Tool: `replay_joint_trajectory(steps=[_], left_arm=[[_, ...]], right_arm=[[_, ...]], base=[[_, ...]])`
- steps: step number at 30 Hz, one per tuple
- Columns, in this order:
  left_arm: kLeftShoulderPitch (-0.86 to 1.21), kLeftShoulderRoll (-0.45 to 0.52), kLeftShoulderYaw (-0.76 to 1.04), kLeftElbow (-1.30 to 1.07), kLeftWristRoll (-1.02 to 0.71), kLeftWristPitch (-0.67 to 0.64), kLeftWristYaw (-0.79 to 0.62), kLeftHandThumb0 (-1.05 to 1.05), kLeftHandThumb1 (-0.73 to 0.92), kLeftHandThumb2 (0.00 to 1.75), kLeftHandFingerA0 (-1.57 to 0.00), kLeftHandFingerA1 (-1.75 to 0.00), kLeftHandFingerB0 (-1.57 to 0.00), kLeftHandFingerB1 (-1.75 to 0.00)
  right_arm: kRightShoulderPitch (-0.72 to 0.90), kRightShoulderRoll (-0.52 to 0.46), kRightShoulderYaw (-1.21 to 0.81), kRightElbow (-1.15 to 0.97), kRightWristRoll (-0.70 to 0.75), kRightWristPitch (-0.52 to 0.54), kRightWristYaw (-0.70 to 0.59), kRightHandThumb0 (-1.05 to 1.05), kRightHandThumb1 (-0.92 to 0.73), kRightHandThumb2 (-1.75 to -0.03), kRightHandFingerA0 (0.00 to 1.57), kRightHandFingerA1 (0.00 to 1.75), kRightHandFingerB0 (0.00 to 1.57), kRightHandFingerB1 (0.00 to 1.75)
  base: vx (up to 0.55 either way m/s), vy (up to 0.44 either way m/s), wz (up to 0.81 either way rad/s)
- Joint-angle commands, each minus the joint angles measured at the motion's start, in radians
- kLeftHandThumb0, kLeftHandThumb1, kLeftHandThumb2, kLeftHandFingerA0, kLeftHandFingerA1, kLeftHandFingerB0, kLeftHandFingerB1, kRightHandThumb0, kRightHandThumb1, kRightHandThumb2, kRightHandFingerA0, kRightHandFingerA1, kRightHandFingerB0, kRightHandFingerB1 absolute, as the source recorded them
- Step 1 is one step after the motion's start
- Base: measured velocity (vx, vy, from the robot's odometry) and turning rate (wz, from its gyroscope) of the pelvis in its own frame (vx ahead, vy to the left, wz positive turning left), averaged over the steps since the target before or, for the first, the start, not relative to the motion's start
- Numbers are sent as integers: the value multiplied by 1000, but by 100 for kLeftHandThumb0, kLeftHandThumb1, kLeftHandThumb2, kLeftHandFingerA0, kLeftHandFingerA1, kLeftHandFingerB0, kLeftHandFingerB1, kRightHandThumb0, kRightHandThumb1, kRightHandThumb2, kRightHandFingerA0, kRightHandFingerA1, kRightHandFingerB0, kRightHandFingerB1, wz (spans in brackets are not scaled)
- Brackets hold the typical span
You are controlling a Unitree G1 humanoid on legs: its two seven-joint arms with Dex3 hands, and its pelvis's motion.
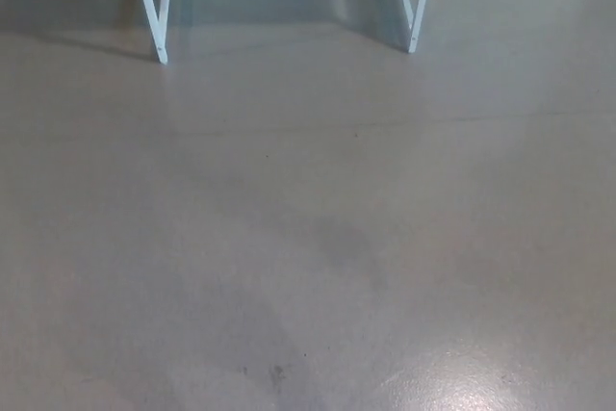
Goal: The robot walks towards a table in front, picks a shampoo with left hand and puts it in a small grey container
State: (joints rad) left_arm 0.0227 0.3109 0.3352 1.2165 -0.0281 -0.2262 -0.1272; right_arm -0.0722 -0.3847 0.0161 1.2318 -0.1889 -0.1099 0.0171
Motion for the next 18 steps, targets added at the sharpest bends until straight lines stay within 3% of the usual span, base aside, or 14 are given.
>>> replay_joint_trajectory(steps=[1,4,5,9,13,14,17,18], left_arm=[[21,23,16,34,-36,-42,-54,-16,69,64,-50,-46,-43,-41],[18,26,8,41,-32,-49,-48,-16,69,64,-50,-46,-43,-41],[24,27,0,40,-22,-59,-35,-22,64,59,-58,-48,-44,-39],[34,32,-26,36,-5,-81,-9,-22,64,59,-59,-47,-44,-39],[24,35,-43,39,-1,-85,-3,-24,63,59,-58,-46,-43,-38],[24,39,-58,38,11,-94,13,-33,53,71,-58,-54,-41,-46],[23,43,-72,41,10,-100,23,-33,53,71,-58,-54,-41,-46],[15,44,-68,43,-1,-89,11,-21,63,59,-58,-47,-41,-38]], right_arm=[[20,-17,-12,37,9,-21,0,-22,-65,-59,68,48,46,38],[18,-16,-17,43,12,-24,2,-22,-65,-59,68,48,46,38],[30,-16,-12,35,7,-42,-1,-24,-68,-60,73,52,48,40],[48,-19,4,21,-8,-72,-2,-25,-69,-60,72,51,48,39],[47,-21,2,17,-3,-71,-6,-25,-68,-60,75,52,48,39],[40,-17,2,36,-5,-71,-13,-25,-67,-60,74,50,47,38],[36,-15,3,49,-5,-73,-17,-25,-67,-60,74,50,47,38],[36,-15,0,45,-1,-77,-15,-25,-67,-60,75,51,48,39]], base=[[-115,-41,17],[-19,37,55],[-15,61,-18],[40,96,-4],[138,318,-13],[287,438,-27],[241,318,-14],[243,157,0]])
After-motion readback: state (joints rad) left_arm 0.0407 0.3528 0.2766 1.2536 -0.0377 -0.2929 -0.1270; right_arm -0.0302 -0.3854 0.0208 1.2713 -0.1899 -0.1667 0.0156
